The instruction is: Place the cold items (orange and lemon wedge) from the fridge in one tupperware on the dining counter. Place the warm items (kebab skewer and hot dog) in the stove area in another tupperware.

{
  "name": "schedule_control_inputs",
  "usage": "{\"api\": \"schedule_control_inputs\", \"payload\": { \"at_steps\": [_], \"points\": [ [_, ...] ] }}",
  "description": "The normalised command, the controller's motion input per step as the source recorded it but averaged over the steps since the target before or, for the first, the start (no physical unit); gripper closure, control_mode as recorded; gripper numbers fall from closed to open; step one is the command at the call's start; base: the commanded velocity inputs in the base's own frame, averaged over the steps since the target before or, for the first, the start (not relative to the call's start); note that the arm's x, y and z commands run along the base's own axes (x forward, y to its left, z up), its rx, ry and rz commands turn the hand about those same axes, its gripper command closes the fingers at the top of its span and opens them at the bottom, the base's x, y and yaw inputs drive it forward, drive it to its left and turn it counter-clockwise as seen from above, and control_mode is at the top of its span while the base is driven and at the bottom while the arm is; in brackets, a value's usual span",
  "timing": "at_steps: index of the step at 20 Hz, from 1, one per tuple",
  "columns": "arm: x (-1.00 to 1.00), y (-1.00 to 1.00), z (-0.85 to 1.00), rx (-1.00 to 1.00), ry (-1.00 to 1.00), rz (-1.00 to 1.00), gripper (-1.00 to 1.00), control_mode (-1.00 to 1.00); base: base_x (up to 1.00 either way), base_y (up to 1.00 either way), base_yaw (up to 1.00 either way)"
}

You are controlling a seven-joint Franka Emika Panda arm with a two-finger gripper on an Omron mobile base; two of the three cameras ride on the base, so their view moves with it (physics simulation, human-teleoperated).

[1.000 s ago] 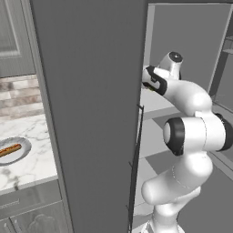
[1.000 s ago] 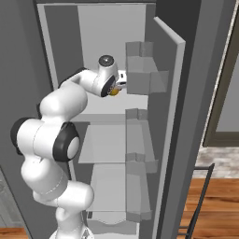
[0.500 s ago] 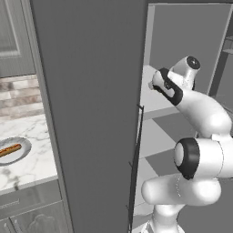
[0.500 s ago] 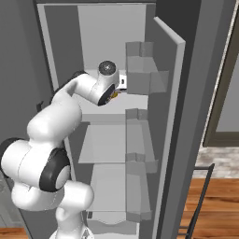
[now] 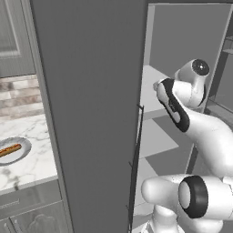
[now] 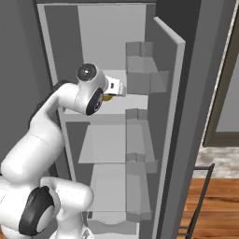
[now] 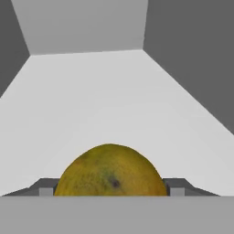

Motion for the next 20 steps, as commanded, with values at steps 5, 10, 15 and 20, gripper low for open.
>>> {"api": "schedule_control_inputs", "payload": {
  "at_steps": [5, 10, 15, 20],
  "points": [
    [-0.74, 0.00, 0.53, 0.00, 0.00, -0.11, 1.00, -1.00, 0.00, 0.00, 0.00],
    [-0.95, 0.00, 0.37, 0.00, 0.00, -0.06, 1.00, -1.00, 0.00, 0.00, 0.00],
    [-1.00, 0.05, 0.28, 0.00, 0.00, -0.03, 1.00, -1.00, 0.00, 0.00, 0.00],
    [-1.00, 0.22, 0.18, 0.00, 0.02, -0.02, 1.00, -1.00, 0.00, 0.00, 0.00]
  ]
}}
